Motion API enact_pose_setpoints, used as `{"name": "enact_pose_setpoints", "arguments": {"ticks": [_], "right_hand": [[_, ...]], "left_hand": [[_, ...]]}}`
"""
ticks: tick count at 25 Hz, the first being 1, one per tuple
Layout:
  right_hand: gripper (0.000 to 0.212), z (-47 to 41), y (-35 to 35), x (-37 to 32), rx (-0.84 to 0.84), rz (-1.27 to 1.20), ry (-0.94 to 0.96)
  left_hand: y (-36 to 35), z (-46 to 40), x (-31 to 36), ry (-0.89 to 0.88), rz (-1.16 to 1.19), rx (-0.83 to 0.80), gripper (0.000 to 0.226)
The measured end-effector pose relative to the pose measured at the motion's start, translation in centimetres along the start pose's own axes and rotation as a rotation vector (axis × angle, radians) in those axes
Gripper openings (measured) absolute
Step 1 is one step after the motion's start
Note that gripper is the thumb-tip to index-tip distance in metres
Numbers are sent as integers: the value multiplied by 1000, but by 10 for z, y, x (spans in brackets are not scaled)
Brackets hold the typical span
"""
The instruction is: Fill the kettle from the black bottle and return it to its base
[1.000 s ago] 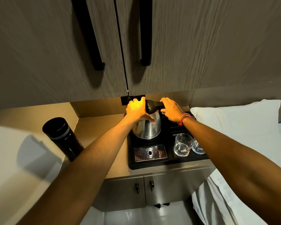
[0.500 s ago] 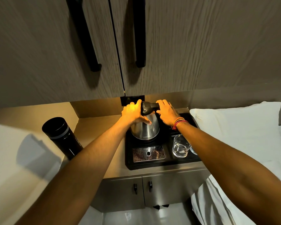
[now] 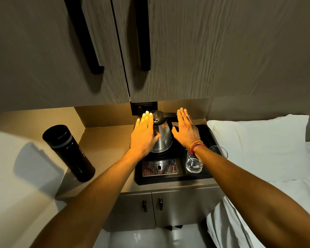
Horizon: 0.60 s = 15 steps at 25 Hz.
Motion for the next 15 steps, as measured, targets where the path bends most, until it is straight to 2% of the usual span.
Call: {"name": "enact_pose_setpoints", "arguments": {"ticks": [3,9,12,15], "right_hand": [[74,0,-3,-1,-19,-19,3],[83,0,-3,-8,-88,-73,-14],[91,0,-3,-12,-181,29,0],[97,19,8,-16,-155,126,72]], "left_hand": [[-5,3,0,-3,57,-13,99],[-8,1,0,22,62,-41,110],[-11,1,2,41,57,-123,119],[2,4,8,24,12,-178,128]]}}
Point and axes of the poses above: each hand's wrist, its own z-axis away from the middle knuckle, its own y-axis out of the back of the hand, x = y × z, the point moved 10 cm from there along -z, towards the middle knuckle, and after that the axes turned 13 degrees about -y, right-handed, at the moved point
